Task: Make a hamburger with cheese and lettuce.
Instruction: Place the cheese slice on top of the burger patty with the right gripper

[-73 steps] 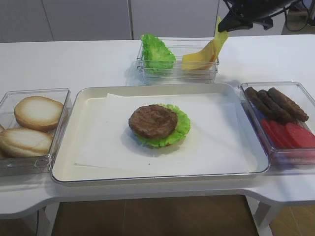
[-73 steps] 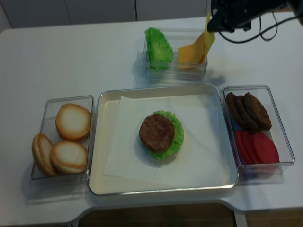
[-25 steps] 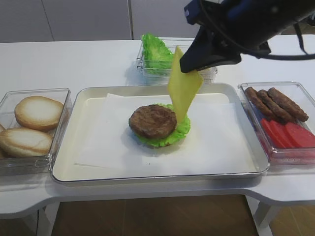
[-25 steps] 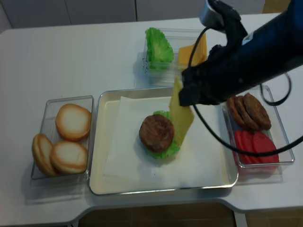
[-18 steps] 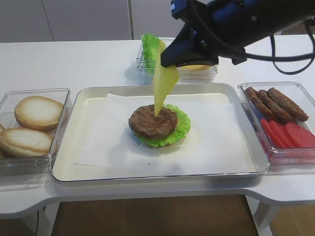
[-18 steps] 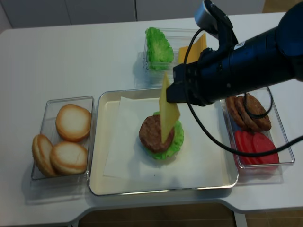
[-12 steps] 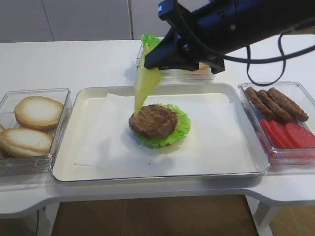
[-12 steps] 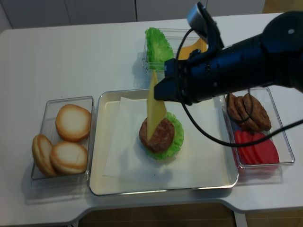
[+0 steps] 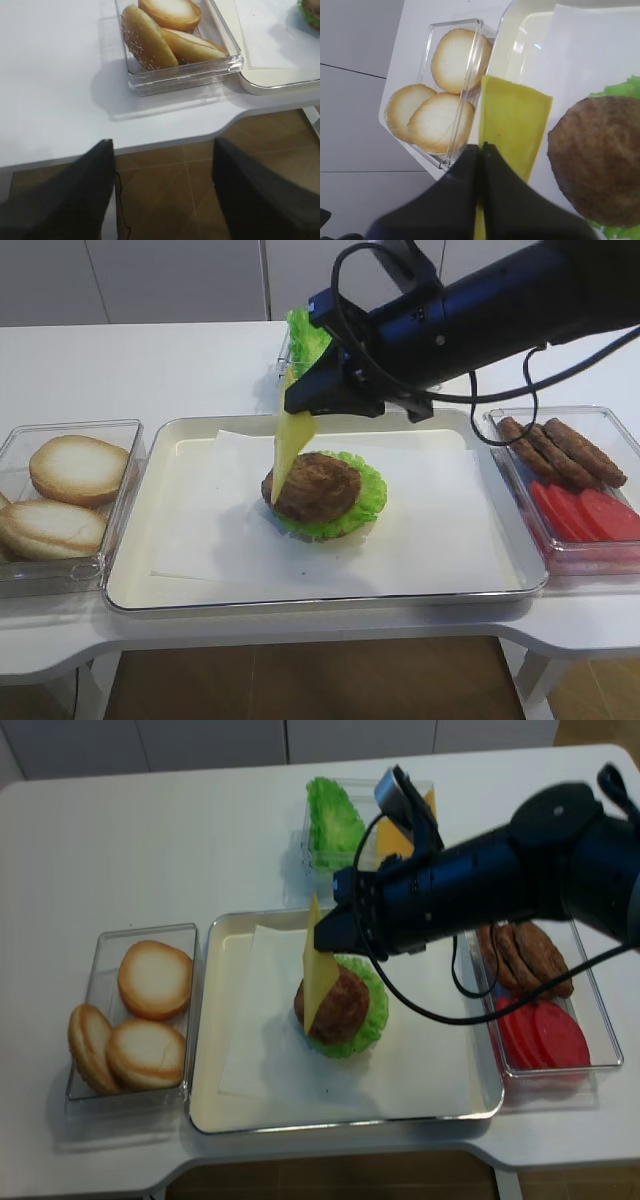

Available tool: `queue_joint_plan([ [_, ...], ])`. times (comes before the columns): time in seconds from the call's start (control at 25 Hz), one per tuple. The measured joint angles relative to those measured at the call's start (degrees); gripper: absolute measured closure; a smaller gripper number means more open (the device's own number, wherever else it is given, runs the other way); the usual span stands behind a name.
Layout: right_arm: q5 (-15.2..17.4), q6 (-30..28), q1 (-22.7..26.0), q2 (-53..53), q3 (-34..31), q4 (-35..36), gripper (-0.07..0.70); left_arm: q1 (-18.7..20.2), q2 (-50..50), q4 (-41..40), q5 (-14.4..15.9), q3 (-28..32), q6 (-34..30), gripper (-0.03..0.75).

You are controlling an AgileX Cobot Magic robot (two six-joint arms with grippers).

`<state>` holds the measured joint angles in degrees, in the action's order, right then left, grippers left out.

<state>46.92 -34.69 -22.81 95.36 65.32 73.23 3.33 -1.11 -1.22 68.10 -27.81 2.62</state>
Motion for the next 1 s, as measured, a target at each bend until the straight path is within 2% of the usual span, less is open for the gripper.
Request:
queue_joint_plan([
  [0.32, 0.08, -1.61, 0.00, 2.28, 0.00, 1.43, 0.630, 0.00, 0.00, 0.00, 0.00, 0.00, 0.00, 0.257],
  [0.8, -1.28, -1.48, 0.00, 2.40, 0.00, -2.10, 0.631, 0.00, 0.00, 0.00, 0.00, 0.00, 0.00, 0.257],
  [1.0, -0.78, -1.35, 0.00, 3.36, 0.00, 1.45, 0.631, 0.00, 0.00, 0.00, 0.00, 0.00, 0.00, 0.257],
])
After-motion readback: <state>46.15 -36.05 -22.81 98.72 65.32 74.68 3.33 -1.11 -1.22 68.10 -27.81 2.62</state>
